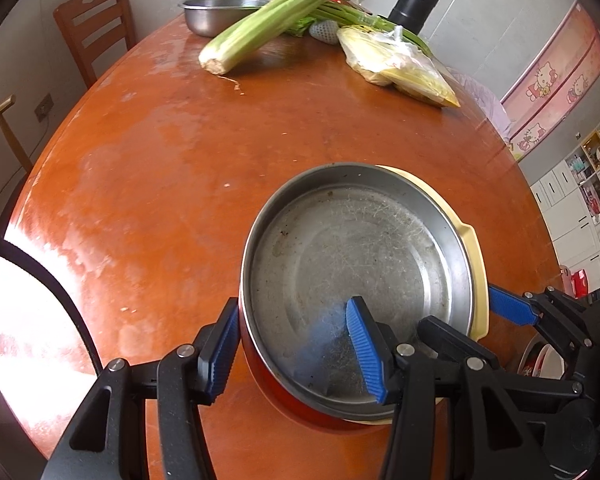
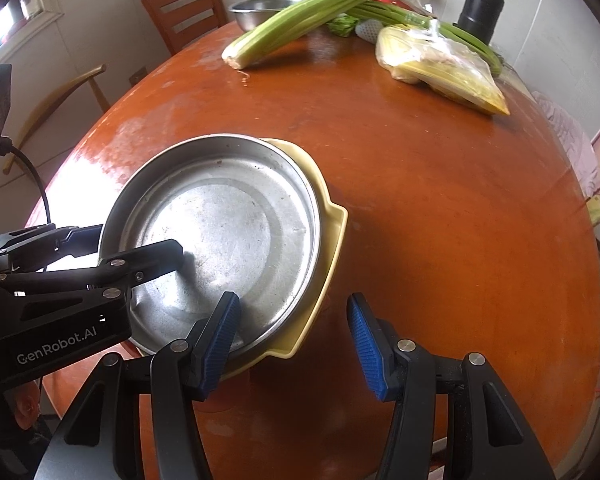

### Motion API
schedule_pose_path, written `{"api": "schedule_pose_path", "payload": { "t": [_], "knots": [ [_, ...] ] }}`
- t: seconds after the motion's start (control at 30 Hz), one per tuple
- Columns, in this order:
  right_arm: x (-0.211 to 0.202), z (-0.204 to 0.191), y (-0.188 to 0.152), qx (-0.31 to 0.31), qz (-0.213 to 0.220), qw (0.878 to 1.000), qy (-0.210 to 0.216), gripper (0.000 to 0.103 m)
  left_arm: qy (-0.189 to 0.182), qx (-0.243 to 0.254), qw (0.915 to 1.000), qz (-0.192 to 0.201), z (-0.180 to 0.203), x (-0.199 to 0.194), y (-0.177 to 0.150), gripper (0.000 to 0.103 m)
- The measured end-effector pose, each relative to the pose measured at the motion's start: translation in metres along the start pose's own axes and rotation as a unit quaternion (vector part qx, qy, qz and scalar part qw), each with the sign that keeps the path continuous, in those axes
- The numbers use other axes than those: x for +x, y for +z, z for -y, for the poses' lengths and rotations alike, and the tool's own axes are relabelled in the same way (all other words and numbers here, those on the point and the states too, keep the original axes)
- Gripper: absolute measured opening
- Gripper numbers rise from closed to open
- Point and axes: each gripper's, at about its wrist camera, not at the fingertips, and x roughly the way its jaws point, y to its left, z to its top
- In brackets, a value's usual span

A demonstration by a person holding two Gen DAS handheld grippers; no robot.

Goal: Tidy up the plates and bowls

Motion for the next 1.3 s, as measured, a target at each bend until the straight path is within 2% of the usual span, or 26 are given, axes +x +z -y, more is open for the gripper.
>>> {"api": "schedule_pose_path", "payload": {
  "t": [0.67, 1.3],
  "knots": [
    [0.0, 0.047, 0.0, 0.033, -0.005, 0.999, -0.009, 0.057, -0.005, 0.027, 0.9996, -0.004, 0.041, 0.02, 0.018, 0.053],
    [0.002, 0.056, 0.0, 0.044, -0.002, 0.999, -0.004, 0.059, -0.005, 0.025, 0.9997, 0.001, 0.043, 0.022, 0.019, 0.054]
  ]
}}
